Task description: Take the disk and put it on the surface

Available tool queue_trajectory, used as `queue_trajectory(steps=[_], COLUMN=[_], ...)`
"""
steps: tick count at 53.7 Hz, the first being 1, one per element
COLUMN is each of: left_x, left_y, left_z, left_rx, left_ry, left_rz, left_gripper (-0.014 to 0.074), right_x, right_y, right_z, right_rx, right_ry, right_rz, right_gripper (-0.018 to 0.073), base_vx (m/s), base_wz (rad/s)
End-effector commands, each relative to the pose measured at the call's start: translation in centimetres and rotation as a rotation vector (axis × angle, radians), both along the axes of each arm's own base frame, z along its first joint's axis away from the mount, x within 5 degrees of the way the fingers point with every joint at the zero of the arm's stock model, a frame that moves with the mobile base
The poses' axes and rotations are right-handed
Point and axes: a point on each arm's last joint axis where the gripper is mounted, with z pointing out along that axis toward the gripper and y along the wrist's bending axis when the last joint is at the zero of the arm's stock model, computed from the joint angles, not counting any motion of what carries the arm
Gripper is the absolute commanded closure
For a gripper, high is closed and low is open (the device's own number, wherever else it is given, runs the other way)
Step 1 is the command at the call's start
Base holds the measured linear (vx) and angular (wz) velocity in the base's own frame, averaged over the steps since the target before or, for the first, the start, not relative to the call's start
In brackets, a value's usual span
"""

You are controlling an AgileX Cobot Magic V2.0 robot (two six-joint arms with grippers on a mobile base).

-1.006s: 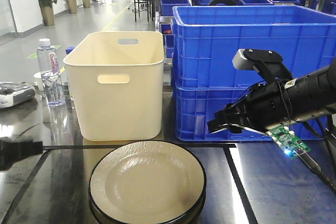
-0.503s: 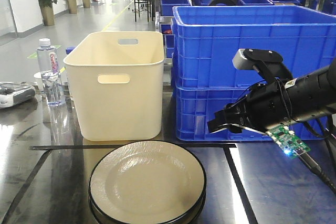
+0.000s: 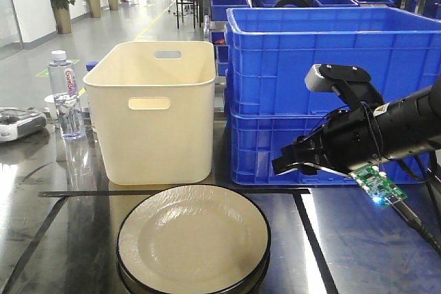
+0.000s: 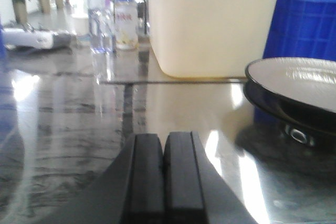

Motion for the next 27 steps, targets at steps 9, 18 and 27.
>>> queue_trajectory(steps=[9,18,27], left_x=[-0.2,-0.2,-0.2], left_y=[0.1,0.2,0.3], left_z=[-1.1,-1.5,-1.5], left_rx=[0.01,0.011,0.011], left_ry=[-0.049,-0.003,0.003], left_rz=[0.03,0.041,0.043], left_gripper=[0.0605,0.0605,0.0605], right_x=[-0.7,-0.7,-0.7], right_y=[-0.3,-0.3,-0.3], right_z=[2.9,2.7,2.7], right_rx=[0.046,0.044,0.044], right_ry=[-0.118,-0.111,-0.111], right_rz=[-0.018,-0.017,-0.017], right_gripper=[0.0121,0.0121,0.0121], base_vx=[0.0,0.0,0.0], base_wz=[0.0,0.0,0.0])
